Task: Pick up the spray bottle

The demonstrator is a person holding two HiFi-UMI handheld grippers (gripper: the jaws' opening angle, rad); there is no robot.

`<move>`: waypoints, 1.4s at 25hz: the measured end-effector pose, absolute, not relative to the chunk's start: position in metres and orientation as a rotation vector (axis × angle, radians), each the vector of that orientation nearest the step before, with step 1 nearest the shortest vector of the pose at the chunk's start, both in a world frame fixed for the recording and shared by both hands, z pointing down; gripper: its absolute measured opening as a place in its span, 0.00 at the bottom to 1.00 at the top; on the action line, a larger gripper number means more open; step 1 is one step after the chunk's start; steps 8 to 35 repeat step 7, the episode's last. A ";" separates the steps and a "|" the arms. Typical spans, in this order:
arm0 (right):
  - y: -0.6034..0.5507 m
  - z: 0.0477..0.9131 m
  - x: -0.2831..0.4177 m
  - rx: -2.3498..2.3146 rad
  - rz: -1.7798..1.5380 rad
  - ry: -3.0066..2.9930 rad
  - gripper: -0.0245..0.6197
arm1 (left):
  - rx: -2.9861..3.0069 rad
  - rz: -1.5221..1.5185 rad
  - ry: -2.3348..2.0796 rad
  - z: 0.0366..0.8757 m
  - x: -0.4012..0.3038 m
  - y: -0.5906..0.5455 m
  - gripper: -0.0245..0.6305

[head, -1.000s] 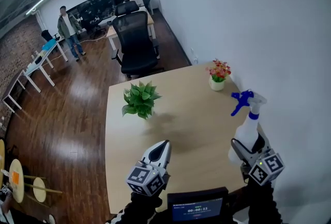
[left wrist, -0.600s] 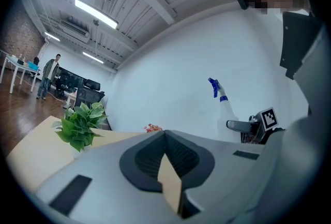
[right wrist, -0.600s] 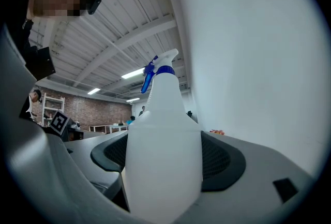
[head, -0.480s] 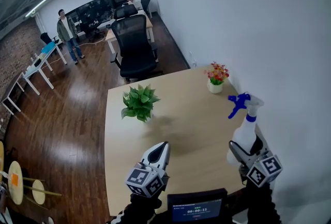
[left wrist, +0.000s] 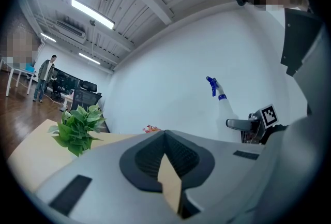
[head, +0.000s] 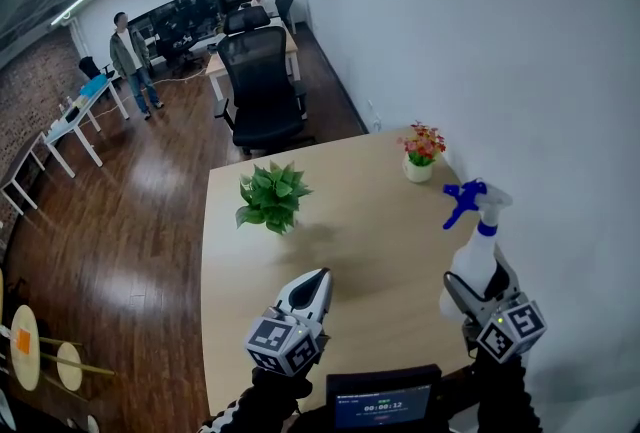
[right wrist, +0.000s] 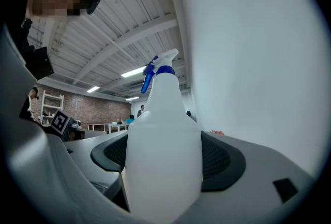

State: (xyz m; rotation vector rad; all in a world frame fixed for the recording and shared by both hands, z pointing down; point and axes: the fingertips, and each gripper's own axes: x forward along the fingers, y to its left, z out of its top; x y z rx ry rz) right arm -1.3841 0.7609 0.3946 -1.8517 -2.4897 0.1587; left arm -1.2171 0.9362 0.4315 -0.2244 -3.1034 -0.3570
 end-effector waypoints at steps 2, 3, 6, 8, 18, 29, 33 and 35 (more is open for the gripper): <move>0.761 0.394 -1.383 -1.856 0.147 -2.492 0.63 | -0.227 -0.359 -3.102 0.432 -1.216 0.936 0.04; 0.761 0.394 -1.382 -1.858 0.145 -2.493 0.63 | -0.228 -0.361 -3.101 0.433 -1.215 0.936 0.04; 0.761 0.396 -1.380 -1.852 0.152 -2.494 0.63 | -0.228 -0.371 -3.098 0.436 -1.214 0.936 0.04; 0.760 0.396 -1.380 -1.848 0.155 -2.495 0.63 | -0.227 -0.375 -3.097 0.436 -1.213 0.937 0.04; 0.760 0.396 -1.380 -1.848 0.155 -2.495 0.63 | -0.227 -0.375 -3.097 0.436 -1.213 0.937 0.04; 0.760 0.396 -1.380 -1.848 0.155 -2.495 0.63 | -0.227 -0.375 -3.097 0.436 -1.213 0.937 0.04; 0.760 0.396 -1.380 -1.848 0.155 -2.495 0.63 | -0.227 -0.375 -3.097 0.436 -1.213 0.937 0.04; 0.760 0.396 -1.380 -1.848 0.155 -2.495 0.63 | -0.227 -0.375 -3.097 0.436 -1.213 0.937 0.04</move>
